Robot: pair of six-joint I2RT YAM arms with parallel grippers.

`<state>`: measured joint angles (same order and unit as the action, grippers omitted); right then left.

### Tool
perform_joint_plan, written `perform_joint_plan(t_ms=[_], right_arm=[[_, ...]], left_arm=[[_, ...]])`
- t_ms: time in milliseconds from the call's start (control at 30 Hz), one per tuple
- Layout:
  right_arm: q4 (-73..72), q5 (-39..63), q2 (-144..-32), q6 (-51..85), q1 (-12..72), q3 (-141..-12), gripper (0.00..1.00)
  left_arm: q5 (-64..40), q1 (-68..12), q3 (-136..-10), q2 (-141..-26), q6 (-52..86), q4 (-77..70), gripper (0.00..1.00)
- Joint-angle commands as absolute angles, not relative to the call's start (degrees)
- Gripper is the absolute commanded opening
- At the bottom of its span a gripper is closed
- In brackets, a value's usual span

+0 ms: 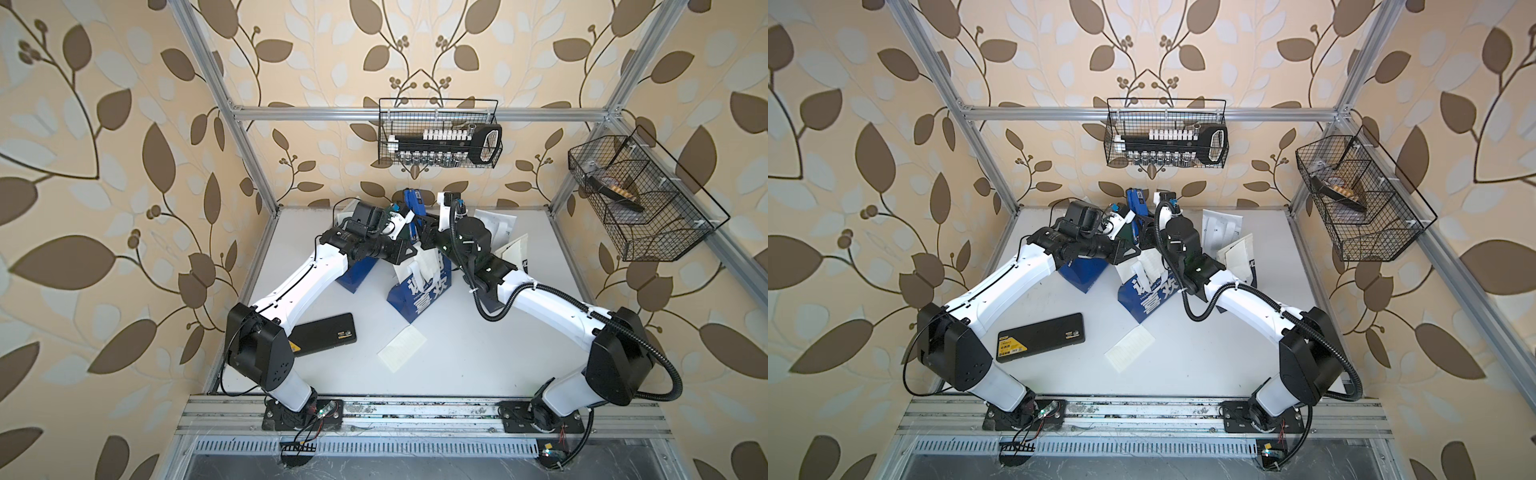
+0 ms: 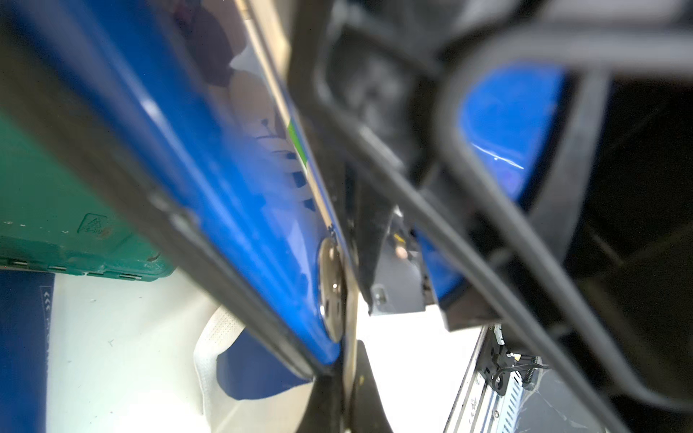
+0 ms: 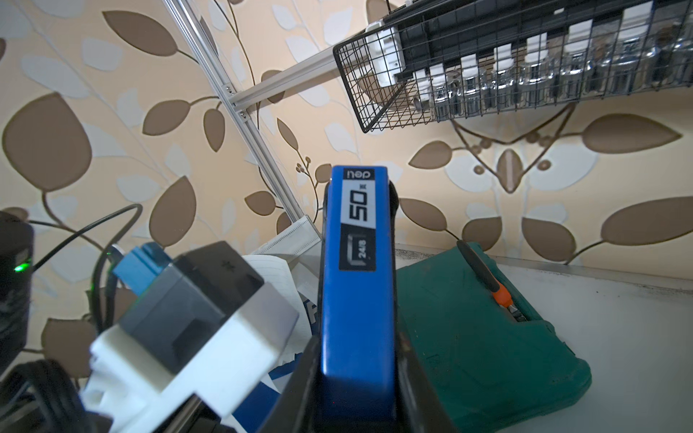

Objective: Staple the receipts to the bags
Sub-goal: Place the stapler in the takeout bag.

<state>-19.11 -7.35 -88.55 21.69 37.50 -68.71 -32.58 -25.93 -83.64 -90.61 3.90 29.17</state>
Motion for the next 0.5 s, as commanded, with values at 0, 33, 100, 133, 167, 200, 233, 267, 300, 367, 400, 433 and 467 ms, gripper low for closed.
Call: perform_joint_plan(t_ms=[0,33,100,133,167,200,233,267,300,367,400,433,467], right_arm=[[-22.7,-8.3,-85.6,18.9,38.5,-68.1,0.00],[-22.7,-8.4,-85.4,18.4,38.6,-68.0,0.00],[-22.5,-9.1,-85.0,17.4,39.0,-67.9,0.00],[-22.4,-9.3,-85.0,17.1,39.1,-67.9,0.00],[-22.3,-9.6,-84.8,17.0,39.2,-67.7,0.00],[-22.3,-9.8,-84.7,16.9,39.3,-67.4,0.00],[-22.3,-9.7,-84.7,16.7,39.3,-67.1,0.00],[-22.3,-9.9,-84.6,16.6,39.4,-66.8,0.00],[-22.4,-9.9,-84.4,16.5,39.4,-66.4,0.00],[-22.4,-10.3,-84.0,16.3,39.4,-65.4,0.00],[-22.5,-10.3,-83.7,16.3,39.4,-64.8,0.00],[-22.3,-10.5,-83.4,16.4,39.4,-64.2,0.00],[-22.5,-10.4,-83.2,16.5,39.4,-63.5,0.00]], left_arm=[[-33.5,-25.9,-86.8,-89.5,5.8,25.2,0.00],[-33.4,-26.0,-87.0,-89.6,5.7,25.5,0.00],[-32.9,-25.9,-87.2,-90.0,5.9,26.0,0.00],[-32.9,-25.9,-87.2,-90.0,5.9,26.0,0.00],[-32.9,-25.9,-87.2,-90.1,6.0,25.8,0.00],[-32.9,-25.9,-87.2,-89.9,6.3,25.6,0.00],[-33.0,-25.9,-87.0,-89.8,6.5,25.4,0.00],[-33.0,-25.9,-87.0,-89.8,6.7,25.1,0.00],[-33.2,-25.8,-87.1,-89.7,6.9,25.0,0.00],[-33.7,-25.8,-86.8,-89.3,7.2,24.4,0.00],[-34.0,-25.5,-86.4,-89.1,7.4,23.7,0.00],[-34.3,-25.5,-86.1,-88.8,7.6,23.1,0.00],[-34.6,-25.4,-85.8,-88.6,7.6,22.5,0.00]])
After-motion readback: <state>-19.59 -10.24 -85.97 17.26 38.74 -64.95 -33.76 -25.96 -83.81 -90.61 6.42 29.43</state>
